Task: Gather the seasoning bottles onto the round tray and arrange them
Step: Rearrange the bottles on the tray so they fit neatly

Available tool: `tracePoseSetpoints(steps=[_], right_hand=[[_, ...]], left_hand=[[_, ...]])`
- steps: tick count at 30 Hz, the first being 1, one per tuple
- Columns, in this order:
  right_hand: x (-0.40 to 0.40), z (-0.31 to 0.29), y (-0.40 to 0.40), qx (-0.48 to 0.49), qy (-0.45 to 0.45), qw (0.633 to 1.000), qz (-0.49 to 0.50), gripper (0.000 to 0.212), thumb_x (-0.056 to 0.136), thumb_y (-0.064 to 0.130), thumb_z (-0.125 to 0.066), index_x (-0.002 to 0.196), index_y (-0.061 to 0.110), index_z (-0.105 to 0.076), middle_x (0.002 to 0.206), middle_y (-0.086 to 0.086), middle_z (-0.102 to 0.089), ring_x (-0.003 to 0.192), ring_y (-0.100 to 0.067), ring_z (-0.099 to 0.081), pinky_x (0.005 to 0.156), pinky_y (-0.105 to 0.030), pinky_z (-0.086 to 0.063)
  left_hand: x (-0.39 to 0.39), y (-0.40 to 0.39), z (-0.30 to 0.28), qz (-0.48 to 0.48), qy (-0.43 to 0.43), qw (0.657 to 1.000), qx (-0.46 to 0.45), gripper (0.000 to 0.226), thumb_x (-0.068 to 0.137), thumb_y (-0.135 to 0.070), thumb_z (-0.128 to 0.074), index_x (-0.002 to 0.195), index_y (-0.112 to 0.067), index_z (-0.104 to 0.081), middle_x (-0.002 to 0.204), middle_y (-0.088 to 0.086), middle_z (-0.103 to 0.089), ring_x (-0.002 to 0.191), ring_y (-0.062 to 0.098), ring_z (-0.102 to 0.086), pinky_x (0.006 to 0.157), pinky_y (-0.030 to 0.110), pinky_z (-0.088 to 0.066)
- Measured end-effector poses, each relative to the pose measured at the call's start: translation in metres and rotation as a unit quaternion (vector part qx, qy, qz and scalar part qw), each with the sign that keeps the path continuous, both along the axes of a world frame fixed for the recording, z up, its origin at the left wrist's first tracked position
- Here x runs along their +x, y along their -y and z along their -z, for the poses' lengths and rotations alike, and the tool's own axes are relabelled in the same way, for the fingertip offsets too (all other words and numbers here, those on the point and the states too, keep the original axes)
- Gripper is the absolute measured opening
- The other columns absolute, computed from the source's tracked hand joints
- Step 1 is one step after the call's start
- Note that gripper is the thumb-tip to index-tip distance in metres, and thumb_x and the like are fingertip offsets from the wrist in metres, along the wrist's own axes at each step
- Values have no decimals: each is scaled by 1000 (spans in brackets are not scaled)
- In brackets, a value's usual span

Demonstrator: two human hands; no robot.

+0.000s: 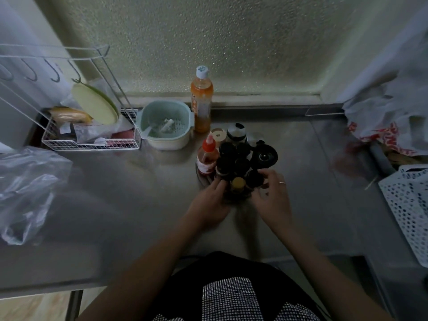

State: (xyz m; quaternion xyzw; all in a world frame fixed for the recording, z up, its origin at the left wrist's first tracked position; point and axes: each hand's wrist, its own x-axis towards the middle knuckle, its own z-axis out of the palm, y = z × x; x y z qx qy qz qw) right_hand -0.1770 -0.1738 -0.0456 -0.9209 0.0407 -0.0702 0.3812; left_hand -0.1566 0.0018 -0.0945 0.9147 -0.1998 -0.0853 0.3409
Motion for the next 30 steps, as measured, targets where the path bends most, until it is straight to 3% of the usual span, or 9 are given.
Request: tracePoseSetpoints(steps=[2,5,9,11,13,16,20,27,30], right_hand=[[3,3,0,19,-35,999,-26,54,75,2,-64,124,16,-48,116,-10,-51,94,-22,-55,79,-34,-51],[6,4,-4,19,-41,999,-28,58,77,6,-67,129,18,-46,121,-12,-55,99,-21,-57,80,-26,-47],[13,0,-11,-6,-35,999,-14,49,81,9,-65,127,14,-47,127,-14,-50,110,-27,-52,86,-27,-42],[15,-2,-14,-8,-32,999,-32,46,83,12,-65,125,13,-48,124,-14,-50,106,-26,-53,85,-33,-48],[17,-3,-19,-2,-30,998,-50,46,84,14,-65,127,14,-48,122,-13,-52,105,-25,-54,86,-37,-51],[18,1,-30,-18,-40,995,-86,48,85,11,-63,129,12,-46,125,-14,-55,113,-27,-53,90,-31,-42],[16,5,-43,-30,-18,998,-55,45,88,10,-58,130,10,-41,130,-16,-50,115,-30,-52,86,-36,-44],[10,20,-34,21,-74,997,6,70,77,19,-72,129,18,-26,130,-15,-53,110,-34,-59,83,-44,-52],[15,20,-34,37,-103,994,8,67,76,24,-75,130,12,-36,126,-14,-59,111,-33,-59,84,-37,-48]], left_hand=[[0,3,2,3,-23,1000,2,67,70,-41,-52,128,-8,-43,130,16,-49,107,36,-56,85,45,-52],[8,14,-5,-40,-37,998,-19,60,77,-38,-67,127,-13,-45,131,14,-50,109,33,-56,86,44,-51],[9,19,-6,-68,-3,998,4,44,80,-37,-64,114,-13,-53,120,11,-55,99,32,-59,78,43,-53],[6,12,-7,-90,23,996,-17,41,79,-38,-61,110,-14,-52,117,8,-55,96,29,-60,73,44,-54],[4,2,-6,-125,33,991,-44,46,78,-37,-59,116,-15,-49,123,7,-52,101,27,-58,75,44,-54],[6,-6,-5,-136,9,989,-51,55,78,-28,-64,127,-16,-44,128,8,-49,107,28,-55,82,43,-53],[5,-9,-3,-121,-6,992,-47,52,76,-22,-67,124,-11,-47,124,11,-49,104,32,-56,78,38,-50],[-1,-14,-4,-125,29,988,-83,48,75,-44,-52,108,-10,-54,111,12,-57,94,33,-60,70,48,-54],[-3,-13,-9,-129,30,986,-101,50,74,-46,-51,107,-8,-55,112,12,-58,95,32,-60,72,48,-53]])
